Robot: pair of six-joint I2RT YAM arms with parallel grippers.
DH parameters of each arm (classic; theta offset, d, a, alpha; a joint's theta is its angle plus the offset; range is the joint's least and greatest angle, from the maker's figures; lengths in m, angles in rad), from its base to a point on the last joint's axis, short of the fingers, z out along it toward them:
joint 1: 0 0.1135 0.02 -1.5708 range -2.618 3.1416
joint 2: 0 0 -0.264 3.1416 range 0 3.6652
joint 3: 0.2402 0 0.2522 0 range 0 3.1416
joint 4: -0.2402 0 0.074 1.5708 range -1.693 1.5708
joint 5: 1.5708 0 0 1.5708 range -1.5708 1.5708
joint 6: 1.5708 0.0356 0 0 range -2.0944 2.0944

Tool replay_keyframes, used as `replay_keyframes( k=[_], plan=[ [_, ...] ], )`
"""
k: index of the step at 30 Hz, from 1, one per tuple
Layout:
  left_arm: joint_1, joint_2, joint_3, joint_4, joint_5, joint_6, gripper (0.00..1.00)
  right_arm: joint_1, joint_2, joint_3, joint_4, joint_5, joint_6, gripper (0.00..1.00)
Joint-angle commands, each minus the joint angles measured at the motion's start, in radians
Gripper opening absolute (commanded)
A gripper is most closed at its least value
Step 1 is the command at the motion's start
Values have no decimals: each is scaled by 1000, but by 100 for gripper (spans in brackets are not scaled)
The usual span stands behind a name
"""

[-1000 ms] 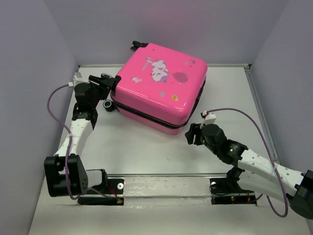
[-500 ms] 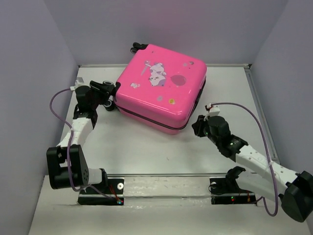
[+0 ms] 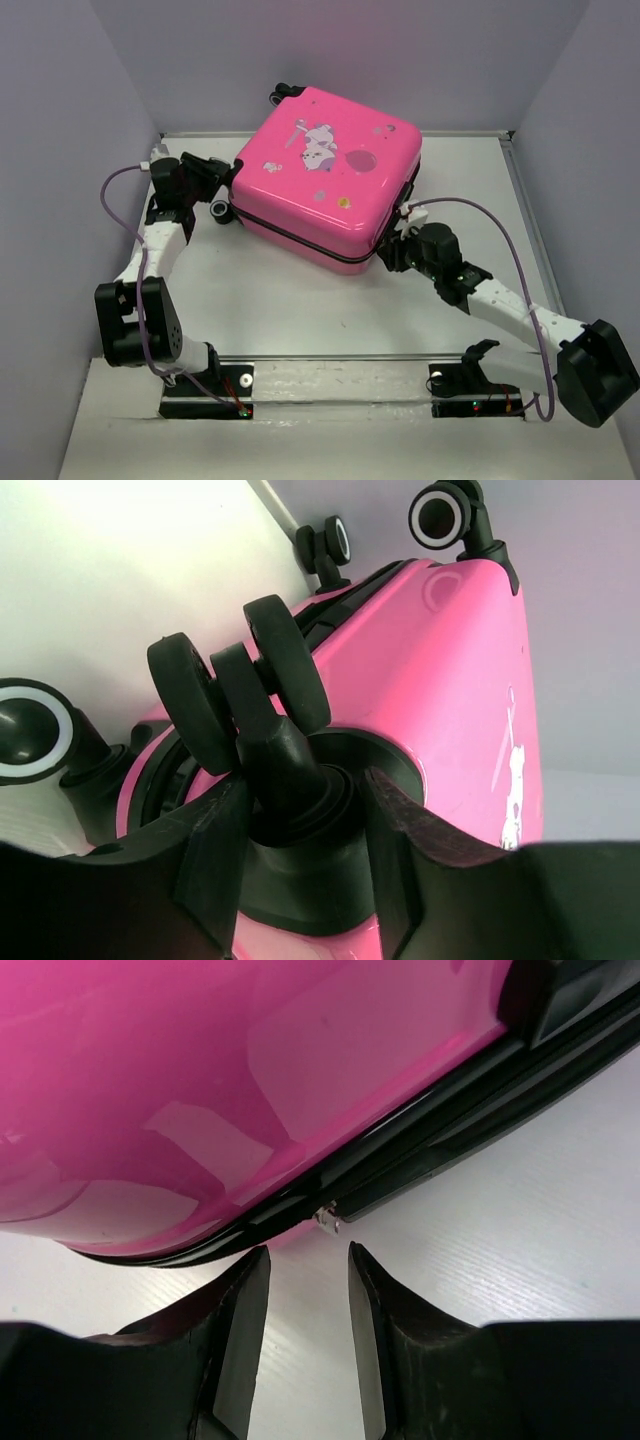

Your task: Pack the luggage

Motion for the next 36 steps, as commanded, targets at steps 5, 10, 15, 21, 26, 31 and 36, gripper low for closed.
replay_keyframes(
  k=[5,10,15,21,26,31,36],
  plan=[
    [36,-25,90,26,-45,80,86,-68,37,63,77,-79,-81,48],
    [50,-210,34,-17,-80,107,89,-94,62,80,87,-219,-111,49],
    [-30,-423,-225,59,-28,103,62,-94,67,83,111,-222,-150,43],
    [-275,-539,-491,99,-132,139,38,-94,135,111,130,-230,-200,40],
    [-480,-580,-600,124,-221,138,31,-94,163,74,238,-207,-196,37],
    [-657,-475,-585,161,-293,146,31,-94,137,19,373,-231,-194,35],
    [-768,-330,-545,253,-321,150,30,-94,108,-21,470,-242,-194,35]
  ],
)
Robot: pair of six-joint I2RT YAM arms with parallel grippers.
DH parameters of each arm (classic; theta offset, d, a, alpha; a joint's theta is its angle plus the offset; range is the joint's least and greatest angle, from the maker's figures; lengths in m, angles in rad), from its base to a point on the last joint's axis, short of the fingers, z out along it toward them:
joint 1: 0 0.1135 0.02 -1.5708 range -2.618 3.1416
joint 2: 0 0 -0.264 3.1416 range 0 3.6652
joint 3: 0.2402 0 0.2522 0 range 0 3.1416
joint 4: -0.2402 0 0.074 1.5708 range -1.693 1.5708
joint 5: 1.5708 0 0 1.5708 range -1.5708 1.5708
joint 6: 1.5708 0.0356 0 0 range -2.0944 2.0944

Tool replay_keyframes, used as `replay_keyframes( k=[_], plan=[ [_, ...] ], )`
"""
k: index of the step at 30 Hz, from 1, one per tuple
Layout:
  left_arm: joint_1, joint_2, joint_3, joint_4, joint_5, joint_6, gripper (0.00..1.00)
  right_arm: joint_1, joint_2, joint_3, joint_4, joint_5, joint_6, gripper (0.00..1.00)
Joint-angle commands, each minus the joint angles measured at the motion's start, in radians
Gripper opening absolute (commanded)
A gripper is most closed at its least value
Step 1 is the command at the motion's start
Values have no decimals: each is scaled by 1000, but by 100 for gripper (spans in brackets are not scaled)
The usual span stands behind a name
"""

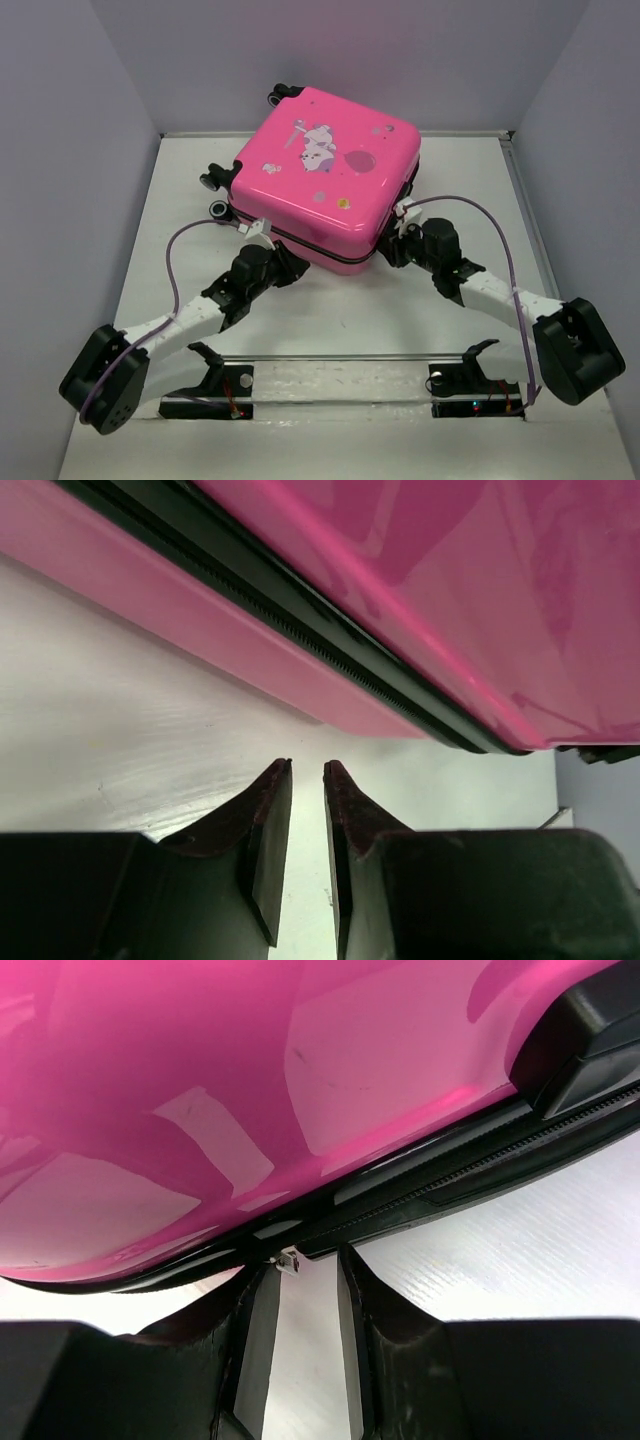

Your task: Pack the luggage

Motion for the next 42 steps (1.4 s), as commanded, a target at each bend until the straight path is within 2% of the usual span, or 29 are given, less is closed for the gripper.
replay_keyframes(
  k=[1,6,13,19,22,23,26,30,34,35,36,40,42],
  plan=[
    [-57,101,58,148,-66,25,30,3,-26,-2,279,-42,-17,35],
    [-91,167,94,191,-66,26,30,3,-4,18,305,-81,-18,33],
    [-113,192,115,206,-69,26,30,3,-73,-13,330,-134,10,33],
    [-120,210,129,225,-63,20,30,3,-3,24,314,-109,-2,34],
    [-120,222,137,232,-64,20,30,3,36,15,340,-100,1,30],
    [-119,228,140,234,-60,20,30,3,45,15,350,-101,7,21],
    [-120,247,149,246,-53,19,30,3,63,4,386,-118,40,7],
    [-120,255,154,272,-49,11,30,3,25,-25,380,-140,68,7],
    [-120,271,189,291,-55,15,30,91,-108,-94,272,-5,136,7],
    [-120,285,210,289,-53,18,30,116,-169,-111,188,59,169,7],
    [-120,293,222,291,-55,19,30,147,-195,-118,149,60,182,7],
    [-122,340,294,294,-50,19,30,361,-245,-129,-79,252,251,7],
    [-123,362,318,297,-41,15,29,417,-236,-128,-117,280,297,7]
  ],
)
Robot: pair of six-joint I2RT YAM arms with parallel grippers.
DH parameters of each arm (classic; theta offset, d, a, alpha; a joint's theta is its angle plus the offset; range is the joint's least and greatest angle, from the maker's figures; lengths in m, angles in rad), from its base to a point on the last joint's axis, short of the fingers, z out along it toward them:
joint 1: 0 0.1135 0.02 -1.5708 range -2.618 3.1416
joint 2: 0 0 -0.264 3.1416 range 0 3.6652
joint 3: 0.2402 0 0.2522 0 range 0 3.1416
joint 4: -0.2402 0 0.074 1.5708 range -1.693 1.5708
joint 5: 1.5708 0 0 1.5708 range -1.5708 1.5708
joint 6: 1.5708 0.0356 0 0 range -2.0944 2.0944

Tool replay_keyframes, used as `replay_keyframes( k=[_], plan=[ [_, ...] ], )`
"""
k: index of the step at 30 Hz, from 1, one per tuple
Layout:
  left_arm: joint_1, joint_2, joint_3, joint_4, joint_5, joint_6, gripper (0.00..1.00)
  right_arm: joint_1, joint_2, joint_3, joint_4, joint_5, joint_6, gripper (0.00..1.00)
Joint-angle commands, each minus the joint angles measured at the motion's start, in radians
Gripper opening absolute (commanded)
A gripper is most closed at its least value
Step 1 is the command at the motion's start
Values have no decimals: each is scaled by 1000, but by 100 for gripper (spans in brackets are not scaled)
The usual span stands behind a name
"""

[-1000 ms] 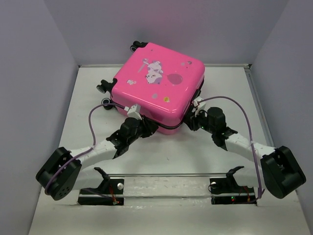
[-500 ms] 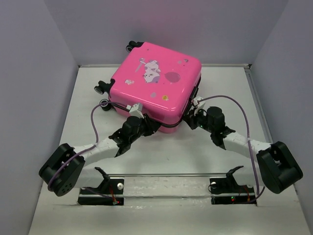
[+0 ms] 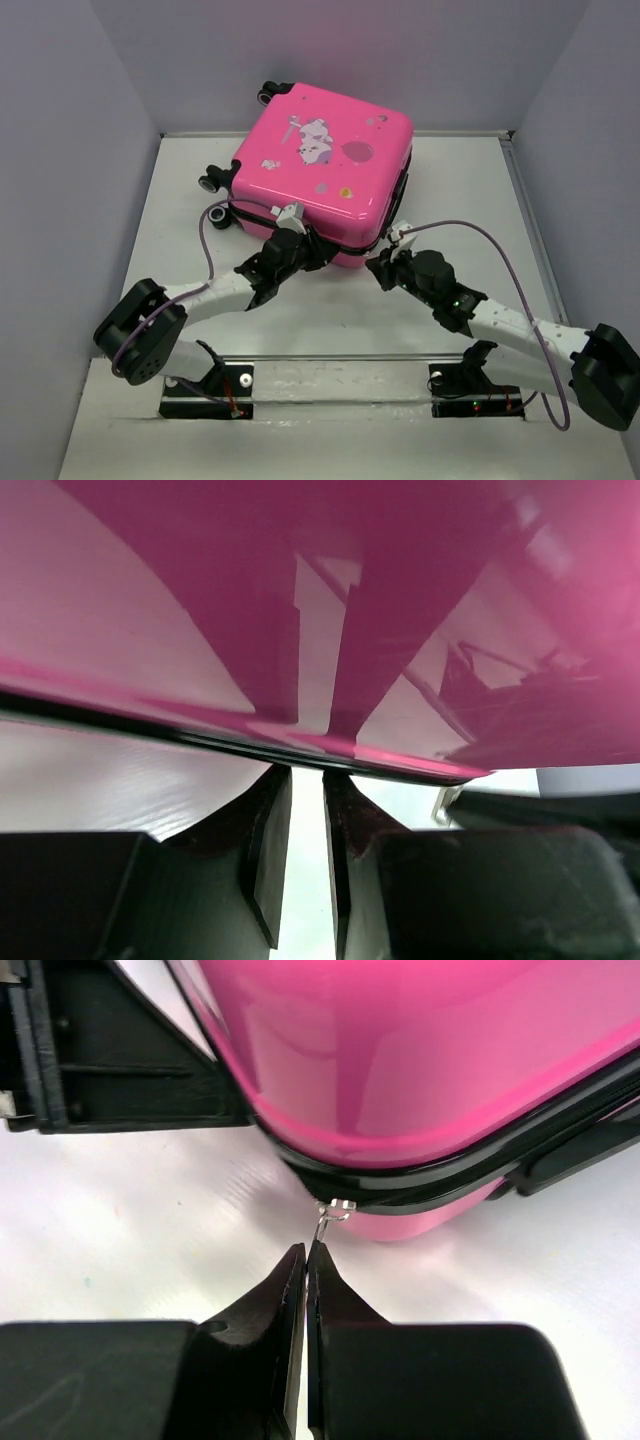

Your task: Pack the luggage

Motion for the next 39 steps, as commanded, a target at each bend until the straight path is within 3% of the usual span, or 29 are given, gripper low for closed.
replay_keyframes(
  k=[1,7,11,15,19,20,21,24,25,26,29,34,39],
  plan=[
    [5,51,138,132,-2,9,29,168,6,4,-161,68,141,7],
    [-49,112,222,119,4,40,29,246,144,112,-34,136,175,7],
    [-44,47,239,-93,-39,106,34,246,276,214,52,301,205,7],
    [52,-210,174,-293,-42,149,54,246,240,177,48,379,248,7],
    [204,-419,138,-462,-53,192,62,246,143,102,-8,443,261,16],
    [253,-450,126,-465,-38,189,63,246,123,90,-20,454,262,16],
    [307,-473,115,-464,31,183,65,246,103,81,-38,468,279,25],
    [616,-489,91,-433,203,137,71,229,36,68,-118,557,311,47],
    [666,-480,80,-389,237,117,72,216,10,70,-151,581,323,57],
    [706,-466,78,-369,287,74,74,176,0,71,-164,583,331,61],
    [816,-394,77,-269,357,3,80,111,-6,91,-169,546,342,63],
    [859,-248,135,-188,363,-81,90,-5,80,160,-117,496,272,63],
    [870,-173,181,-174,325,-101,91,-67,157,166,17,373,213,62]
  ],
)
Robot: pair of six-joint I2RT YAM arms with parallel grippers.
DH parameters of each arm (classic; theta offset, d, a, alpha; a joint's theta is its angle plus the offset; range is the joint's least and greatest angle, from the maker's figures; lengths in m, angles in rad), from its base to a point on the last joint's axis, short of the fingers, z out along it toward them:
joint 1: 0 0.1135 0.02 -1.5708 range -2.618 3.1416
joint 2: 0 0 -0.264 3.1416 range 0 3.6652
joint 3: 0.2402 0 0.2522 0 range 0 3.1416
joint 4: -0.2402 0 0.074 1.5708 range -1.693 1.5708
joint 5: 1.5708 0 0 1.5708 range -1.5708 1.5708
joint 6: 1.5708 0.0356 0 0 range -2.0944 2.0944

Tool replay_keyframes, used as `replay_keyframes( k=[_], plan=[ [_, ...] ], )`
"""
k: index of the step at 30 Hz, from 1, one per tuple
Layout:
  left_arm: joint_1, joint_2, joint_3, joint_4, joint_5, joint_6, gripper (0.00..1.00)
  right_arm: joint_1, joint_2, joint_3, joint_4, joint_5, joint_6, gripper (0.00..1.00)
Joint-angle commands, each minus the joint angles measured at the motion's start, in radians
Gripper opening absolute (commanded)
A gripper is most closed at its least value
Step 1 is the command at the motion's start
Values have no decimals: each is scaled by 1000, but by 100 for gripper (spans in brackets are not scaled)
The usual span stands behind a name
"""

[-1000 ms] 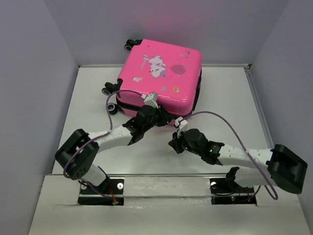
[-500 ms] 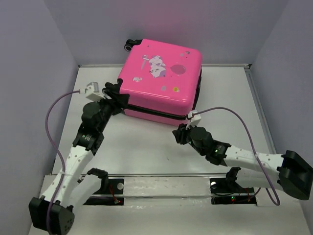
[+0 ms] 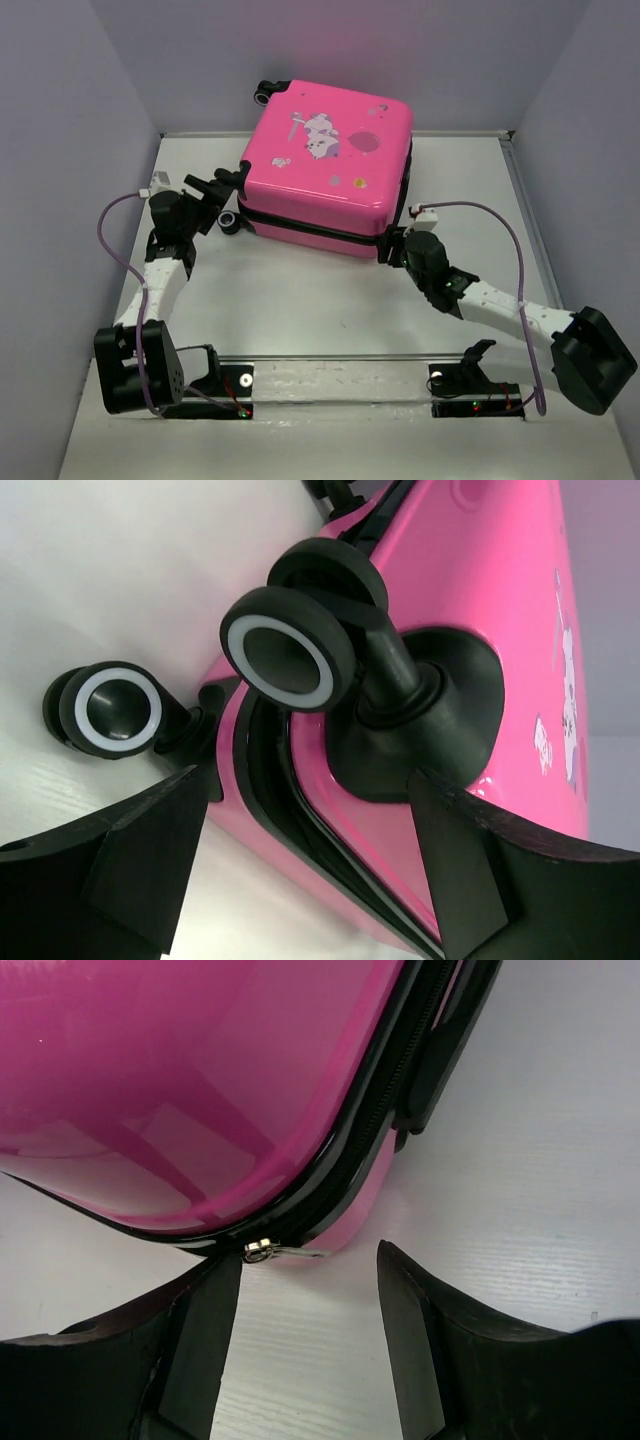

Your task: Pack the luggage

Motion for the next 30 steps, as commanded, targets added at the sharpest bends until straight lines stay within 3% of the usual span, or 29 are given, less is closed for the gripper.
replay_keyframes(
  k=[1,5,18,20,27,30],
  plan=[
    [11,28,74,96,18,-50,92,-33,63,46,158,-89,-94,62],
    [14,60,85,114,-4,-67,92,-33,122,66,215,-127,-128,60],
    [25,227,211,113,55,-78,92,-42,196,57,310,-90,-160,29],
    [25,241,229,102,44,-64,90,-42,193,54,318,-78,-169,20],
    [25,319,266,87,38,-62,87,-42,180,48,335,-72,-188,7],
    [25,342,294,85,45,-65,87,-42,180,49,336,-84,-194,7]
  ],
)
